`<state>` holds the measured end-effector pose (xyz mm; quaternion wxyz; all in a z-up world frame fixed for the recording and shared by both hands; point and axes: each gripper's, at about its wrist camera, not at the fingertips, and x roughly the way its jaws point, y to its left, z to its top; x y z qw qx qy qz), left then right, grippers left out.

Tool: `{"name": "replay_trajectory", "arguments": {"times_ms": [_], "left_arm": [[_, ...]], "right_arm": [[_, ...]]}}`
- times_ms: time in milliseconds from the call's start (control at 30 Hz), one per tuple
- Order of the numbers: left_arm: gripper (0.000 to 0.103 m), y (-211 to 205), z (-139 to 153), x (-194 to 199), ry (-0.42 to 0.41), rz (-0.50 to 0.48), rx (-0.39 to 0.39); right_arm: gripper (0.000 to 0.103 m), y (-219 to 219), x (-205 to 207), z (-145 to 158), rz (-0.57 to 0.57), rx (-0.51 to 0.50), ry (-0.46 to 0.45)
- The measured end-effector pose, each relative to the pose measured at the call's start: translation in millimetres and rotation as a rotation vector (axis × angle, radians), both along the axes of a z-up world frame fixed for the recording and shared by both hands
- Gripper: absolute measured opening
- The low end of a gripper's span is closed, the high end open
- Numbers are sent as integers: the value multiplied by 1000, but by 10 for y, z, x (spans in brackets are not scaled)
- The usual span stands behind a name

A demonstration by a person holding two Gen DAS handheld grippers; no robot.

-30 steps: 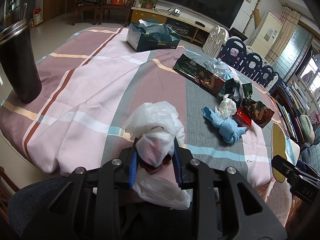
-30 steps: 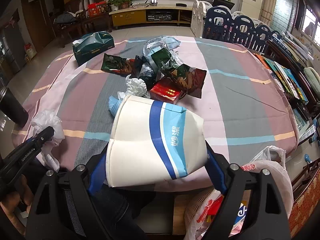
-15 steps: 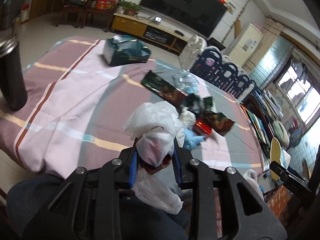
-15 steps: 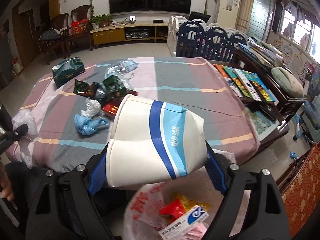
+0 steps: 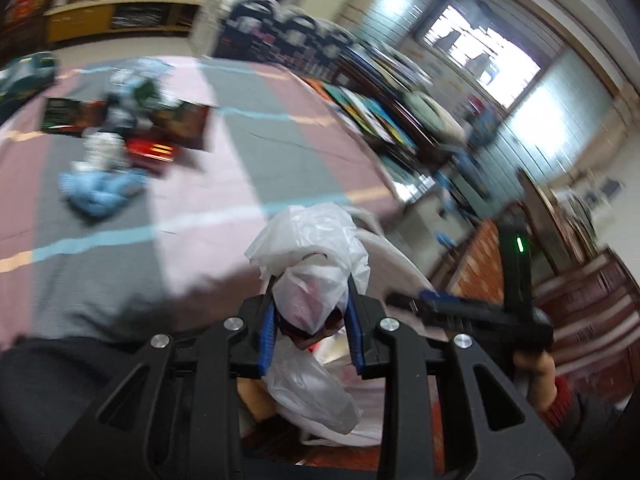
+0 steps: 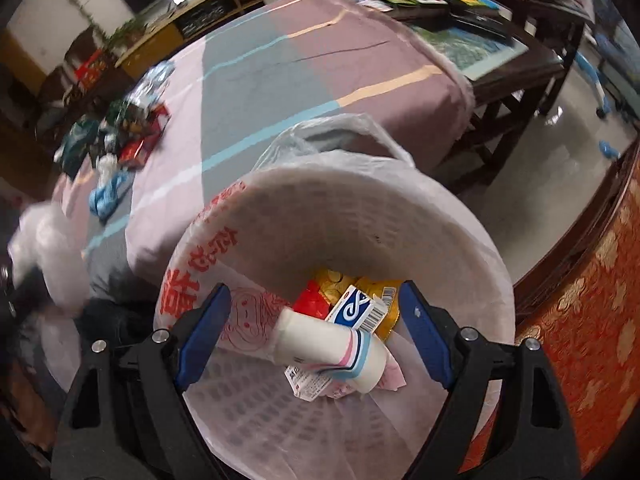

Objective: Collect trash
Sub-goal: 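Release the paper cup and white plastic bag into the wastebasket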

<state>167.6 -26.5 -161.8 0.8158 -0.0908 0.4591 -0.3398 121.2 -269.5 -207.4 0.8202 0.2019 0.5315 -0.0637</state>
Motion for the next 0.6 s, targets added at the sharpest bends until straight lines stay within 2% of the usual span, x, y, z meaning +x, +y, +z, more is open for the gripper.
{"name": "replay_trajectory", "arguments": {"times_ms": [100,167,267,333,433,500,600], "left_arm": [[33,-485,-128,-86,25,-159,20],[42,-739,-236,-131,38,-226,55],[61,-981,-380,-115,51,-268,102],[77,-996,-419,-65,62,-252,107],[84,-781,-434,129,67,-159,93],[84,-589,-407,295,52,-59,108],[84,-7,-413,684,13,258,232]], "right_arm": [[84,-301,-45,139,-130,15,-49],[84,-496,-87,227,-199,23,-83],[84,-671,-106,283,-252,21,-98],[84,-720,-121,262,-268,14,-97],[84,-720,-125,192,-267,11,-80],[84,-698,-125,136,-261,21,-69],[84,-586,-74,73,-230,30,-59]]}}
